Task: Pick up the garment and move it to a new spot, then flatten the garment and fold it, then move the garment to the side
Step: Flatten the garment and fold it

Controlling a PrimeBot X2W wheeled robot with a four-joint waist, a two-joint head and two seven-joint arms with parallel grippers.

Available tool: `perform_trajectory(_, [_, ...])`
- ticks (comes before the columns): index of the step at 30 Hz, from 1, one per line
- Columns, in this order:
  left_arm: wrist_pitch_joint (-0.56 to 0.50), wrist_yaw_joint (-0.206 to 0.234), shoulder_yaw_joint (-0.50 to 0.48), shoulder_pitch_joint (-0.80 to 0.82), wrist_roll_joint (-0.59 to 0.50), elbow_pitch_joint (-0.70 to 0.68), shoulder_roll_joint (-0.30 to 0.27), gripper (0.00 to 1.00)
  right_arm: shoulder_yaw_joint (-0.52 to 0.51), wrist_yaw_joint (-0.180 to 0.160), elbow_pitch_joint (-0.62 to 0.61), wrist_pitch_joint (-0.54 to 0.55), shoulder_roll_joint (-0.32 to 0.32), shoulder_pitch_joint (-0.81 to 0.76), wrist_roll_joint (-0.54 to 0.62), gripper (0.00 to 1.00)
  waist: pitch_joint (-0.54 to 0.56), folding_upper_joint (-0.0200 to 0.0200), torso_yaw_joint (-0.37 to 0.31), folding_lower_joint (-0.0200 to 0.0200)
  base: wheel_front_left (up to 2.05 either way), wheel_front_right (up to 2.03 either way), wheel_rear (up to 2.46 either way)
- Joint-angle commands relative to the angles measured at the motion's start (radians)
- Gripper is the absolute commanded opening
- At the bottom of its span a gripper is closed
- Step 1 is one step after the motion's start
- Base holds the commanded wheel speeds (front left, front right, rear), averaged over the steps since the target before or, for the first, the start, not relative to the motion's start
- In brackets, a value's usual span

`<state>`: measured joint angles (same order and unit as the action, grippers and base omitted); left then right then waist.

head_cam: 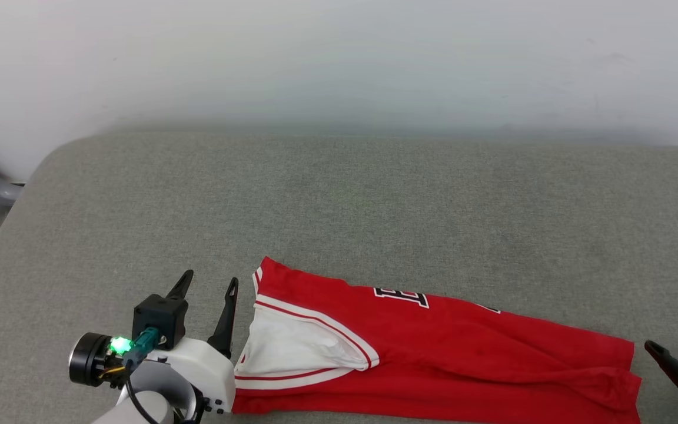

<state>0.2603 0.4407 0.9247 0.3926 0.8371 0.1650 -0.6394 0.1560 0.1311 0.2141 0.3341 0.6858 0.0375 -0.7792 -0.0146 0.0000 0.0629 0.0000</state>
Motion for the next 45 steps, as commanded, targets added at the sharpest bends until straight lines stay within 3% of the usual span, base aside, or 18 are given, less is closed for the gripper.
perform_trajectory(1, [0.007,0.007,-0.050,-0.050,-0.049,-0.023,0.019,1.00,0.000,-0.001,0.012,0.060,0.007,0.001,-0.032,1.00,-0.007,0.0000,0.008,0.0000,0.00,0.00,0.00])
perform_trajectory(7, [0.007,0.012,-0.200,-0.134,-0.188,-0.065,0.075,1.00,0.020,-0.001,0.069,0.184,-0.004,0.031,-0.088,1.00,-0.028,0.0000,0.034,0.0000,0.00,0.00,0.00])
perform_trajectory(14, [0.007,-0.004,-0.331,-0.211,-0.313,-0.089,0.146,1.00,0.041,-0.001,0.145,0.221,-0.032,0.058,-0.098,1.00,-0.054,0.0000,0.064,0.0000,0.00,0.00,0.00])
perform_trajectory(24, [0.007,-0.089,-0.480,-0.297,-0.465,-0.090,0.264,1.00,0.129,0.001,0.201,0.232,-0.104,0.061,-0.158,1.00,-0.080,0.0000,0.097,0.0000,0.00,0.00,0.00])
perform_trajectory(32, [0.007,-0.139,-0.571,-0.358,-0.589,-0.090,0.346,1.00,0.194,0.001,0.208,0.199,-0.092,0.045,-0.188,1.00,-0.073,0.0000,0.096,0.0000,0.00,0.00,0.00])
perform_trajectory(33, [0.007,-0.145,-0.579,-0.365,-0.601,-0.090,0.356,1.00,0.200,0.001,0.213,0.195,-0.088,0.045,-0.189,0.85,-0.072,0.0000,0.096,0.0000,0.00,0.00,0.00])
perform_trajectory(34, [0.007,-0.152,-0.588,-0.371,-0.614,-0.090,0.364,1.00,0.205,0.001,0.216,0.185,-0.085,0.047,-0.188,0.38,-0.070,0.0000,0.095,0.0000,0.00,0.00,0.00])
perform_trajectory(35, [0.007,-0.160,-0.597,-0.377,-0.626,-0.090,0.372,1.00,0.206,0.001,0.220,0.171,-0.082,0.049,-0.189,0.11,-0.069,0.0000,0.095,0.0000,0.00,0.00,0.00])
perform_trajectory(36, [0.007,-0.165,-0.606,-0.381,-0.636,-0.090,0.381,1.00,0.208,0.001,0.224,0.161,-0.078,0.052,-0.193,0.00,-0.068,0.0000,0.094,0.0000,0.00,0.00,0.00])
perform_trajectory(45, [0.007,-0.225,-0.673,-0.408,-0.704,-0.088,0.430,1.00,0.199,-0.002,0.261,0.098,0.001,0.090,-0.212,0.00,-0.052,0.0000,0.089,0.0000,0.00,0.00,0.00])
